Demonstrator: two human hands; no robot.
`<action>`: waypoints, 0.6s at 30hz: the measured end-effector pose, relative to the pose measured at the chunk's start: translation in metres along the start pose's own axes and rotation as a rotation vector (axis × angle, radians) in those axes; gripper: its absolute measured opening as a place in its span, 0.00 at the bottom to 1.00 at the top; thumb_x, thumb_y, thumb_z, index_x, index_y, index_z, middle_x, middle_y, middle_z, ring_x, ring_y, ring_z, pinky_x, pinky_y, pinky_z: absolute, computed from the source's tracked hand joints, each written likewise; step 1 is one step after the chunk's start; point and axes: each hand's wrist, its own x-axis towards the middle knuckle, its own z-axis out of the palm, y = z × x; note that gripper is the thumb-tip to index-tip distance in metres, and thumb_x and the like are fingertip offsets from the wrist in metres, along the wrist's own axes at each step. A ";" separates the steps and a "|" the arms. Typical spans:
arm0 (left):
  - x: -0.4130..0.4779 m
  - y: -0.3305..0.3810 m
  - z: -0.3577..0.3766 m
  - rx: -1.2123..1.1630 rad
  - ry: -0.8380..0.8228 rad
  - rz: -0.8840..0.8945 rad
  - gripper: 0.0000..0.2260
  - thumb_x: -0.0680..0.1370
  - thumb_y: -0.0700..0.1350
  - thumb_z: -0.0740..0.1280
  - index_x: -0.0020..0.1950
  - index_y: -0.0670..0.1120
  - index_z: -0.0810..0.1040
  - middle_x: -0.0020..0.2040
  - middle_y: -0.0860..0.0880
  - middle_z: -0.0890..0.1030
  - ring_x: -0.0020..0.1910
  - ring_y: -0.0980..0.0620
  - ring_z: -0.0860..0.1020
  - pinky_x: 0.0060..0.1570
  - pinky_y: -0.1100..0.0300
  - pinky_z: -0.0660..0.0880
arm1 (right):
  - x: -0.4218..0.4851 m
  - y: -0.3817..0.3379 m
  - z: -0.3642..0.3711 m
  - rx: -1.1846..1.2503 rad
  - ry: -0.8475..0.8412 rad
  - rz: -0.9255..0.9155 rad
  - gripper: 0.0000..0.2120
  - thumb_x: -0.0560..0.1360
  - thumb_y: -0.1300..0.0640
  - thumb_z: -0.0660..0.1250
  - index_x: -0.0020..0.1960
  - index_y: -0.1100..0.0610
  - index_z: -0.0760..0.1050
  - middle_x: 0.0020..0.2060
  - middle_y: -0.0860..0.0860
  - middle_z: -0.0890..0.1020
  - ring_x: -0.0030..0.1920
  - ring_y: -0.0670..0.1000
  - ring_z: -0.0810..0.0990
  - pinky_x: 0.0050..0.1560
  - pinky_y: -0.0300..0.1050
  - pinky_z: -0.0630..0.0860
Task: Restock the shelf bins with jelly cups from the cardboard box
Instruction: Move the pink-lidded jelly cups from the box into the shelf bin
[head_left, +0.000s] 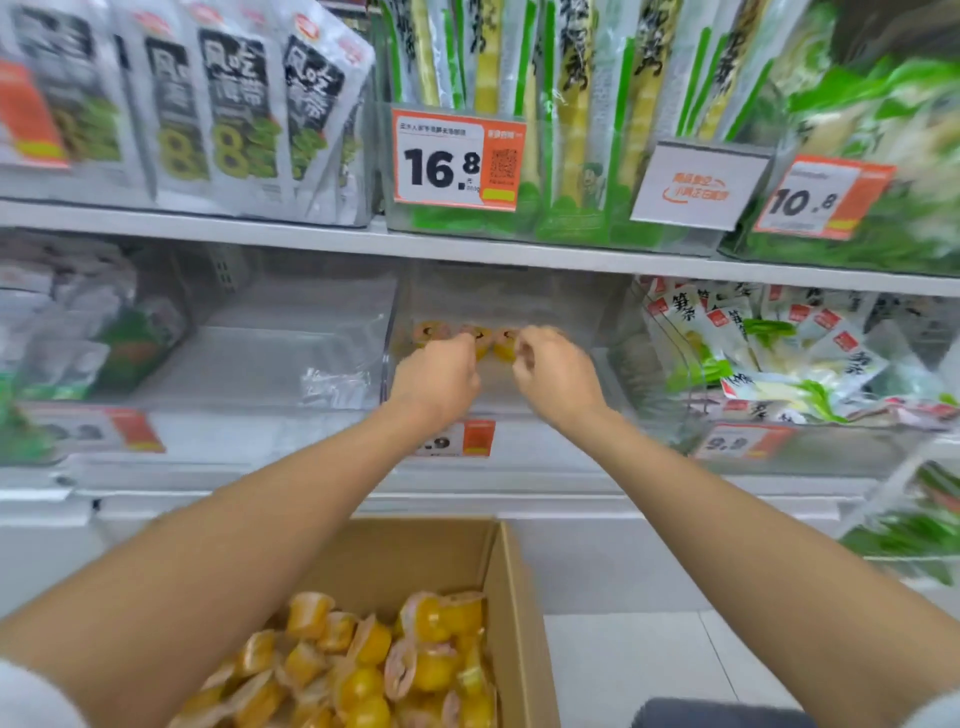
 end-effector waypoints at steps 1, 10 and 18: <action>-0.017 0.001 -0.004 -0.014 0.014 -0.012 0.02 0.75 0.43 0.62 0.43 0.47 0.69 0.45 0.44 0.80 0.46 0.40 0.78 0.45 0.51 0.76 | -0.015 -0.010 -0.005 0.023 0.015 -0.001 0.05 0.74 0.60 0.61 0.48 0.57 0.74 0.44 0.53 0.79 0.46 0.58 0.77 0.39 0.47 0.67; -0.147 -0.075 0.054 0.052 -0.372 -0.196 0.03 0.75 0.47 0.64 0.47 0.49 0.73 0.52 0.47 0.80 0.53 0.44 0.78 0.50 0.53 0.75 | -0.141 -0.047 0.068 0.041 -0.448 0.028 0.07 0.74 0.58 0.61 0.50 0.53 0.76 0.49 0.52 0.81 0.51 0.56 0.79 0.47 0.46 0.74; -0.191 -0.165 0.165 -0.016 -0.735 -0.491 0.16 0.78 0.45 0.63 0.64 0.43 0.76 0.62 0.43 0.79 0.60 0.44 0.77 0.54 0.56 0.74 | -0.180 -0.028 0.196 -0.140 -1.028 0.112 0.23 0.76 0.56 0.64 0.69 0.61 0.68 0.66 0.60 0.71 0.68 0.60 0.69 0.67 0.49 0.69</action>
